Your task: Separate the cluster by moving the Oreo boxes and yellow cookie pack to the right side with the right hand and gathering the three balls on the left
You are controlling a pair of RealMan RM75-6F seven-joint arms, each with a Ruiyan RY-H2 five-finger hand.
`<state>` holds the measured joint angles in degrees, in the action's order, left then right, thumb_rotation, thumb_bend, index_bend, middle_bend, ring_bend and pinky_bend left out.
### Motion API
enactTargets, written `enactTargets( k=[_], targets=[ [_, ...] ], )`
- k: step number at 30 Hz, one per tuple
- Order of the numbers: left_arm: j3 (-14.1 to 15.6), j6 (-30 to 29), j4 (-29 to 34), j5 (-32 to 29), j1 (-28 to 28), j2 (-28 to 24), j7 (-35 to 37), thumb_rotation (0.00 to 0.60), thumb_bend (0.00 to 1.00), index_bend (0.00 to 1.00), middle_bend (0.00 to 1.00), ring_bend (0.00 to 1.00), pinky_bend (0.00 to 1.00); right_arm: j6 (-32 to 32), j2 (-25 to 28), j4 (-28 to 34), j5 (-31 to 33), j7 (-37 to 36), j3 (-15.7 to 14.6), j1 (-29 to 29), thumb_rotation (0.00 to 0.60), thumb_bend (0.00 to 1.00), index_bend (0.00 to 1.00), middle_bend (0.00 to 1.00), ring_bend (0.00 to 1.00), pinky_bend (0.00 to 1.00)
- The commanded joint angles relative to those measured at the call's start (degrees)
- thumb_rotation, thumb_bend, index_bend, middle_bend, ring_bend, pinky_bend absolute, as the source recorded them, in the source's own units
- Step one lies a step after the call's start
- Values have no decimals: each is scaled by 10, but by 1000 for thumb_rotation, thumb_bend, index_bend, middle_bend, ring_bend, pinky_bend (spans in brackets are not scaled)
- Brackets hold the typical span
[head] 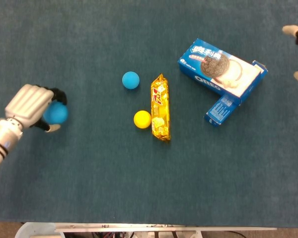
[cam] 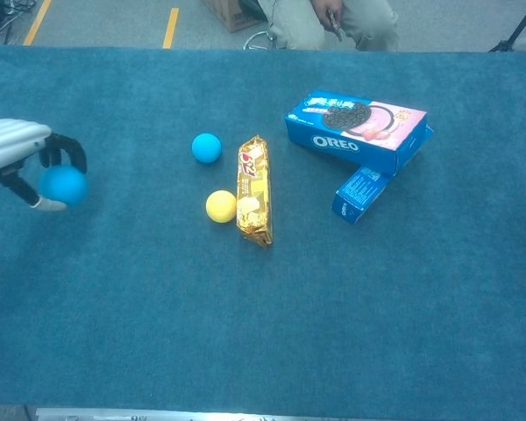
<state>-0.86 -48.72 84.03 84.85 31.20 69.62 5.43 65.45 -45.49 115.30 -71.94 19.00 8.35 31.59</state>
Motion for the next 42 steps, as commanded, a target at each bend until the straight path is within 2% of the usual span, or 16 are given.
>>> enactTargets(
  k=[1, 11, 18, 22, 26, 35, 42],
  targets=[
    [-10, 17, -18, -22, 13, 20, -11, 600, 173, 402, 418, 512, 407, 9, 7, 0, -16, -13, -5, -12, 600, 139, 239, 449, 420, 476],
    [-28, 51, -72, -88, 36, 63, -37, 600, 173, 391, 411, 486, 405, 30, 16, -4, -64, -33, -15, -42, 600, 139, 239, 449, 420, 476],
    [-27, 72, -79, -119, 45, 68, -55, 600, 173, 327, 331, 384, 405, 27, 17, -17, -63, -46, -9, -46, 600, 139, 239, 449, 420, 476],
    [-26, 79, -73, -135, 48, 65, -67, 600, 173, 248, 253, 281, 387, 25, 18, -20, -64, -51, -6, -48, 600, 139, 239, 449, 420, 476],
    [-25, 78, -69, -144, 49, 64, -74, 600, 173, 228, 225, 260, 387, 24, 20, -21, -66, -55, -3, -49, 600, 139, 239, 449, 420, 476],
    [-25, 56, -34, -141, 46, 39, -83, 600, 173, 222, 209, 246, 384, 20, 18, -22, -67, -61, 3, -50, 600, 139, 239, 450, 420, 476],
    [-32, -2, 43, -106, 33, 0, -76, 600, 173, 222, 209, 245, 366, 13, 12, -24, -67, -61, 8, -46, 600, 139, 239, 450, 420, 476]
  ],
)
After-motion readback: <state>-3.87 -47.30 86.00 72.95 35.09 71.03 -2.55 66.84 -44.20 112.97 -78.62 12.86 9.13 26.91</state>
